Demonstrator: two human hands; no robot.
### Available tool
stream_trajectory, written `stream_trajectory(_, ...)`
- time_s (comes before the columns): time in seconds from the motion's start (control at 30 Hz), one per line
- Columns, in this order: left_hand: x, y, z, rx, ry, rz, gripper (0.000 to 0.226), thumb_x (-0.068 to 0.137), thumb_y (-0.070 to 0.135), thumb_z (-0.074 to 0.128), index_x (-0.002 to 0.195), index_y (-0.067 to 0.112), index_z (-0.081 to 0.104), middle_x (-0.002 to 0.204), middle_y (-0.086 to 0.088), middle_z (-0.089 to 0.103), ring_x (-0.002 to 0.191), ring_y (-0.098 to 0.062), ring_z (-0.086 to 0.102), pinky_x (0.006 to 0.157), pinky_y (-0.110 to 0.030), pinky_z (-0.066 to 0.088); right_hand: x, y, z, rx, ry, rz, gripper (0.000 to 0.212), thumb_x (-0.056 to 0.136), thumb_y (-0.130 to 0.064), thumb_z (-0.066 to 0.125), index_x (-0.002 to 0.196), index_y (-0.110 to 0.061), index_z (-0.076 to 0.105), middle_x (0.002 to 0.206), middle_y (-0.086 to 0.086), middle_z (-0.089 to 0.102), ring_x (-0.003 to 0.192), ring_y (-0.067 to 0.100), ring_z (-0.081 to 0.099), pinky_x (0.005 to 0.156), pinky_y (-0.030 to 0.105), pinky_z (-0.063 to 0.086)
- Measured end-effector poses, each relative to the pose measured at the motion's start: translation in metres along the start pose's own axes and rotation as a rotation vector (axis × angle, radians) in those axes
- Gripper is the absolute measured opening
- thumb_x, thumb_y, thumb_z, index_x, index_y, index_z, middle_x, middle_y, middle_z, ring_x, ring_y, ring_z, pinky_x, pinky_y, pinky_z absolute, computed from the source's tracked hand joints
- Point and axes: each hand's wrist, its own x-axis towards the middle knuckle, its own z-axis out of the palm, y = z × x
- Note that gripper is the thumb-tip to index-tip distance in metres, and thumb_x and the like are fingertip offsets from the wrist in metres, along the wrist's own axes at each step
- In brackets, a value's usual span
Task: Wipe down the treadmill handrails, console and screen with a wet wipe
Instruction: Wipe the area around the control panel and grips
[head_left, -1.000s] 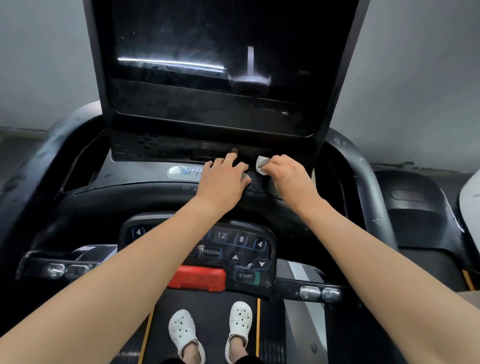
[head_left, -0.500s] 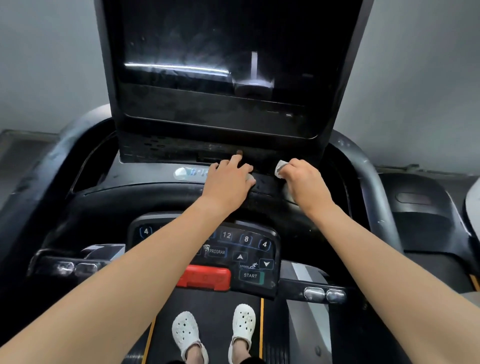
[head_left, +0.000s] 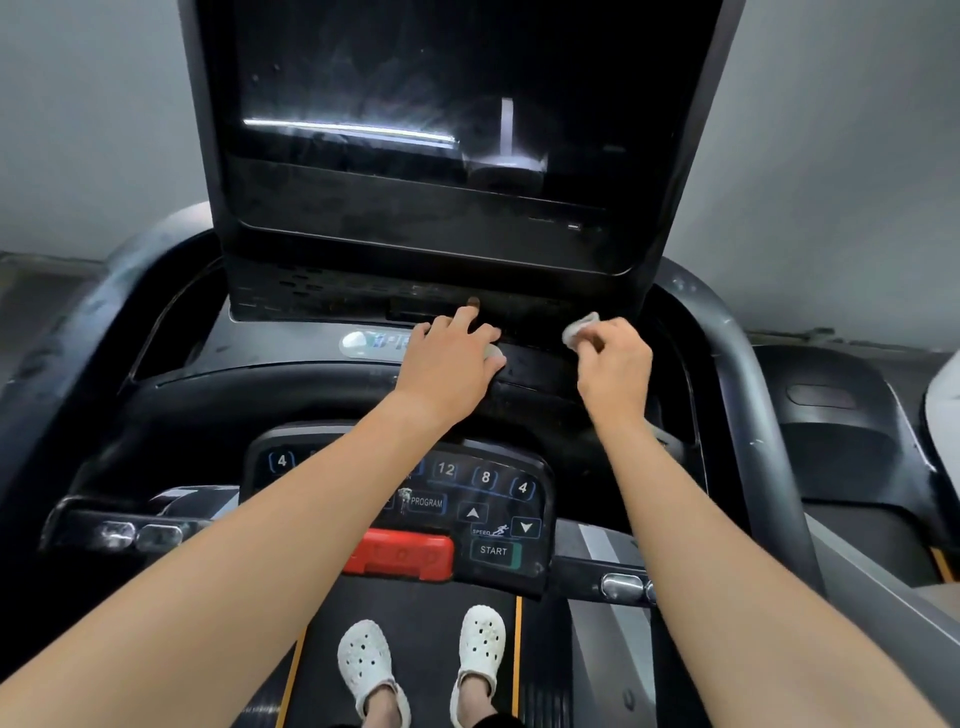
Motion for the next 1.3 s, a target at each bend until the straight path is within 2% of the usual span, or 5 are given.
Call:
stream_trajectory(0.13,0.000,0.000,0.001,0.002,-0.004,-0.003,0.046,0.107,0.044,0.042,0.149,0.026,0.051,0.161,-0.007,0.037,0.136,-0.030,0.046,0.114,-0.044,0.034,-0.002,-0.019,0.017,0.102,0.131,0.263,0.014,0.091,-0.009,0.066,0.080,-0.011,0.075,0.088,0.003,0.063,0.085,0.024,0.062,0.068,0.008,0.032)
stream_trajectory(0.4,-0.002,0.001,-0.001,0.006,0.016,-0.007,0.047,0.107,0.049,0.041,0.146,0.027,0.053,0.161,-0.005,0.038,0.134,-0.029,0.048,0.111,-0.044,0.036,0.014,-0.038,0.027,-0.172,-0.026,-0.249,0.018,0.095,-0.006,0.056,0.086,-0.007,0.072,0.087,0.004,0.058,0.075,0.021,0.056,0.067,0.034,0.046)
stream_trajectory(0.87,-0.005,-0.004,-0.004,-0.036,0.068,0.005,0.047,0.106,0.048,0.042,0.145,0.025,0.056,0.156,-0.003,0.045,0.130,-0.027,0.050,0.108,-0.041,0.036,0.012,-0.055,0.054,-0.146,-0.045,-0.399,0.014,0.093,-0.002,0.059,0.085,-0.004,0.071,0.088,0.004,0.060,0.074,0.020,0.059,0.067,0.035,0.052)
stream_trajectory(1.17,-0.012,-0.033,-0.011,-0.069,0.102,-0.075,0.054,0.103,0.048,0.051,0.146,0.016,0.052,0.159,-0.007,0.042,0.141,-0.030,0.041,0.111,-0.044,0.042,-0.001,-0.046,0.045,0.022,0.299,0.046,0.017,0.093,0.000,0.060,0.078,-0.004,0.068,0.088,-0.002,0.055,0.073,0.010,0.049,0.068,0.029,0.045)
stream_trajectory(1.3,-0.013,-0.041,-0.012,-0.083,0.109,-0.077,0.056,0.101,0.051,0.055,0.146,0.017,0.053,0.158,-0.007,0.043,0.140,-0.028,0.043,0.111,-0.042,0.043,-0.010,-0.067,0.065,-0.063,0.063,-0.287,0.014,0.091,0.002,0.061,0.090,-0.003,0.074,0.097,0.004,0.064,0.084,0.013,0.056,0.080,0.017,0.041)
